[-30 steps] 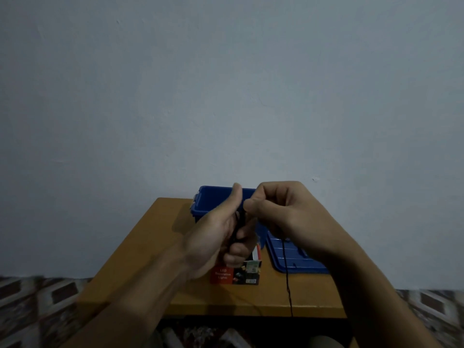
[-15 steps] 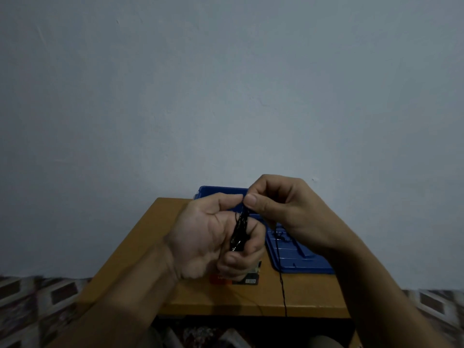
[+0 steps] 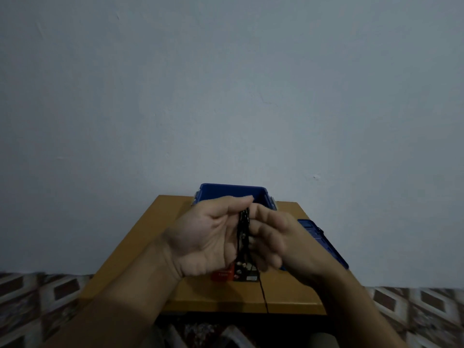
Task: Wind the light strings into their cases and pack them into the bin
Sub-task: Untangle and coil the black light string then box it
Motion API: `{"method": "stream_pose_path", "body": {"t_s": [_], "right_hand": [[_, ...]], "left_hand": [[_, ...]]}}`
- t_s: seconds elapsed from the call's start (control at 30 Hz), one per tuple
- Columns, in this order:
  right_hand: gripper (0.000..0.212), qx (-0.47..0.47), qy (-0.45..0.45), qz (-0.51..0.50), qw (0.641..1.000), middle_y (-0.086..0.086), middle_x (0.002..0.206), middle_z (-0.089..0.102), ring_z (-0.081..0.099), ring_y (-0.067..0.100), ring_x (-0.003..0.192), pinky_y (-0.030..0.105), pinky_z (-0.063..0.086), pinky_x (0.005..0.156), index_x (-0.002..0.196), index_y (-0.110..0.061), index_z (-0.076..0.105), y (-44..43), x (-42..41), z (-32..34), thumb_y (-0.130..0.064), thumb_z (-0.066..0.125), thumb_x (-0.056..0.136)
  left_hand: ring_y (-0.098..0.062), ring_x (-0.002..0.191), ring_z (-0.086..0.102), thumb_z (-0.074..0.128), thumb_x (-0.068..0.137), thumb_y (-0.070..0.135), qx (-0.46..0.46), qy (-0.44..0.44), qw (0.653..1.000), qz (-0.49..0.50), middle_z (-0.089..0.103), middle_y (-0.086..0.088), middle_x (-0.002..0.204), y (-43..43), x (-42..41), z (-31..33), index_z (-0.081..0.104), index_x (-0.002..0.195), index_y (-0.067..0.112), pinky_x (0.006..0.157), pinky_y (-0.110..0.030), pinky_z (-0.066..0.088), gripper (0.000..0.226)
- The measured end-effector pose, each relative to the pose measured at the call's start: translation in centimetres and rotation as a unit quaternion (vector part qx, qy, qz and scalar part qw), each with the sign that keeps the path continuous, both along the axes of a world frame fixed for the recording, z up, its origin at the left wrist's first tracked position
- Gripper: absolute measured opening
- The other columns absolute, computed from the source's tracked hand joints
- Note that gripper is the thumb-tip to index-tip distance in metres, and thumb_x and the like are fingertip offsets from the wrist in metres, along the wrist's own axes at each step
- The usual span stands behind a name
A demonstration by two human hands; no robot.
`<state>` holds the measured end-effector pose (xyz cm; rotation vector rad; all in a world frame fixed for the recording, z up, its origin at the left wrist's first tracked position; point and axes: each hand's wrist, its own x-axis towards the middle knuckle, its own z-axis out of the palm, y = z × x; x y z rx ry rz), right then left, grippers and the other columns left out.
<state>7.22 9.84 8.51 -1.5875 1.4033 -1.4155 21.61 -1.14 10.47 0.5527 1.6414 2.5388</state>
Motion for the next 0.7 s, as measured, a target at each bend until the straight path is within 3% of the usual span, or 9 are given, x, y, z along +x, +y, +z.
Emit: {"method": "stream_pose_path", "body": {"t_s": [0.07,0.13,0.23,0.3,0.47,0.57,0.7], "right_hand": [[0.034,0.003,-0.008,-0.014,1.000,0.022,0.093,0.072,0.069,0.039,0.093,0.037,0.062,0.078,0.095,-0.023,0.074,0.2,0.5,-0.3,0.001,0.050,0.100],[0.034,0.007,0.002,-0.033,0.999,0.015,0.097,0.074,0.068,0.038,0.097,0.046,0.058,0.084,0.090,-0.023,0.074,0.1,0.5,-0.7,0.000,0.051,0.098],[0.019,0.038,0.015,-0.025,0.999,0.019,0.087,0.071,0.066,0.034,0.077,0.045,0.056,0.078,0.091,-0.004,0.069,-0.2,0.6,-1.4,-0.010,0.054,0.101],[0.025,0.046,0.005,-0.012,0.999,0.014,0.081,0.068,0.063,0.027,0.072,0.042,0.052,0.073,0.086,-0.009,0.067,-0.2,0.9,-1.5,-0.021,0.053,0.103],[0.023,0.075,0.012,0.005,0.997,0.008,0.080,0.069,0.063,0.023,0.071,0.036,0.050,0.070,0.087,-0.011,0.065,-0.1,0.9,-1.7,-0.021,0.052,0.103],[0.022,0.078,0.013,0.013,0.997,0.010,0.081,0.069,0.063,0.025,0.068,0.028,0.050,0.063,0.090,-0.006,0.063,0.1,0.8,-1.5,-0.022,0.054,0.103],[0.025,0.072,0.019,-0.016,0.997,0.008,0.069,0.063,0.053,0.020,0.057,0.028,0.044,0.054,0.091,-0.002,0.065,0.2,0.6,-1.3,-0.024,0.057,0.101]], "left_hand": [[-0.035,0.102,0.068,0.031,0.107,0.031,0.018,0.022,0.999,0.042,0.066,-0.026,0.112,0.1,-0.3,-0.1,0.051,0.128,-0.010,0.093,-0.042,0.054,0.050],[-0.036,0.105,0.068,0.032,0.107,0.030,0.031,0.036,0.994,0.094,0.065,-0.027,0.115,0.1,-0.5,-0.2,0.053,0.128,-0.009,0.095,-0.044,0.054,0.049],[-0.035,0.106,0.068,0.036,0.105,0.028,0.057,0.043,0.987,0.145,0.066,-0.027,0.117,0.2,-0.6,-0.2,0.058,0.125,-0.008,0.095,-0.044,0.054,0.047],[-0.035,0.106,0.069,0.037,0.104,0.027,0.067,0.043,0.980,0.185,0.067,-0.026,0.118,0.3,-0.8,-0.1,0.060,0.123,-0.007,0.094,-0.043,0.055,0.045],[-0.032,0.113,0.067,0.036,0.102,0.025,0.075,0.048,0.967,0.238,0.065,-0.023,0.126,0.6,-1.0,0.2,0.049,0.133,-0.005,0.100,-0.041,0.051,0.045],[-0.030,0.111,0.068,0.036,0.102,0.022,0.074,0.062,0.951,0.294,0.069,-0.020,0.121,0.8,-1.2,0.3,0.052,0.129,-0.003,0.099,-0.039,0.053,0.040],[-0.027,0.105,0.071,0.031,0.107,0.021,0.060,0.072,0.921,0.377,0.072,-0.016,0.112,0.7,-1.6,0.3,0.055,0.123,0.001,0.091,-0.033,0.058,0.035]]}}
